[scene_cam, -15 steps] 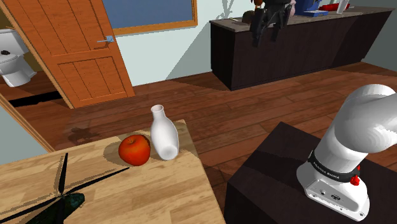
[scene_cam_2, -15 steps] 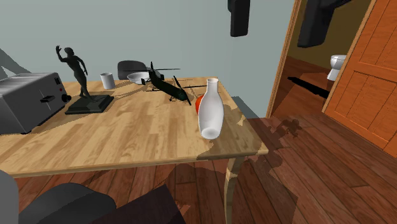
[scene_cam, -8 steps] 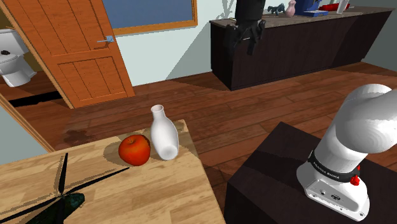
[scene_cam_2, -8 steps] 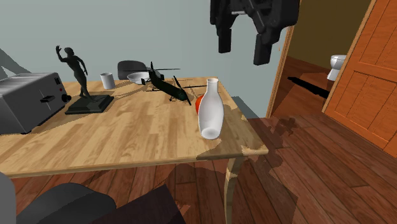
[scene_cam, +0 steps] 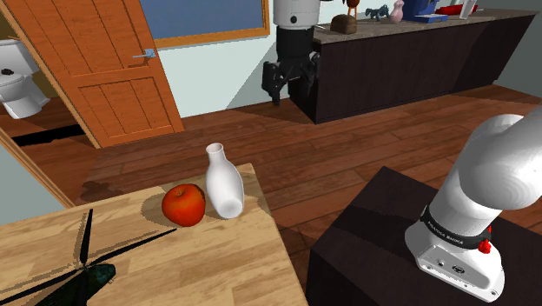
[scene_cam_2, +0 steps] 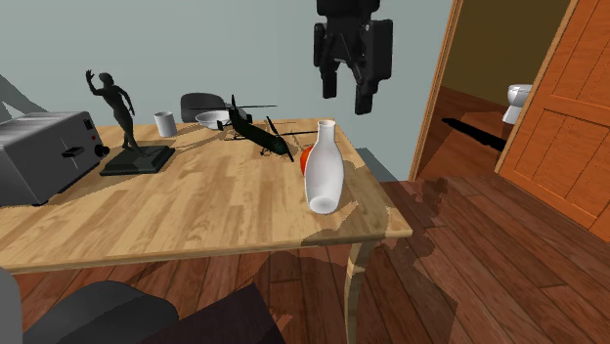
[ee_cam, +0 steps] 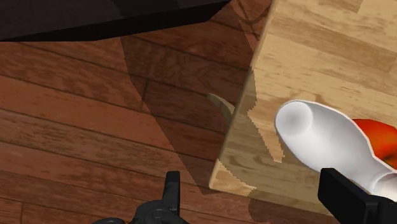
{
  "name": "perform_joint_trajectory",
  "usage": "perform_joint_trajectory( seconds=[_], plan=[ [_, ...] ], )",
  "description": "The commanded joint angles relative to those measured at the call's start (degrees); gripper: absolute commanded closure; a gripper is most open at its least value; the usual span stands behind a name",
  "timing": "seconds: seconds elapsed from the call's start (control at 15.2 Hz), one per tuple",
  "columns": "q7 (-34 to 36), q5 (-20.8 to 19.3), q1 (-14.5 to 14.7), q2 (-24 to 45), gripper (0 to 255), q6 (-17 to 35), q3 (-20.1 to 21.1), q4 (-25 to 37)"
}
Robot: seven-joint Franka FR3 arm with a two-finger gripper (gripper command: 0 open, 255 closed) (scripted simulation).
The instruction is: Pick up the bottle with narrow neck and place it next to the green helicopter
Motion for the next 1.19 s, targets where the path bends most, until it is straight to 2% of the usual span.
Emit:
perform_joint_trajectory(
  seconds=[0.0, 0.33, 0.66, 0.99, 1.12],
  plan=[
    [2.48, -0.21, 0.08, 3.79, 0, 1.95, 2.06, 1.74],
    [9.05, -2.31, 0.33, 13.59, 0, 5.65, 6.92, 7.21],
    [16.36, -6.87, 1.34, 24.64, 0, 7.97, 10.83, 14.53],
    [23.64, -13.09, 4.31, 36.68, 0, 8.36, 12.77, 23.97],
    [23.89, -13.37, 4.54, 37.19, 0, 9.05, 12.63, 23.71]
  ],
)
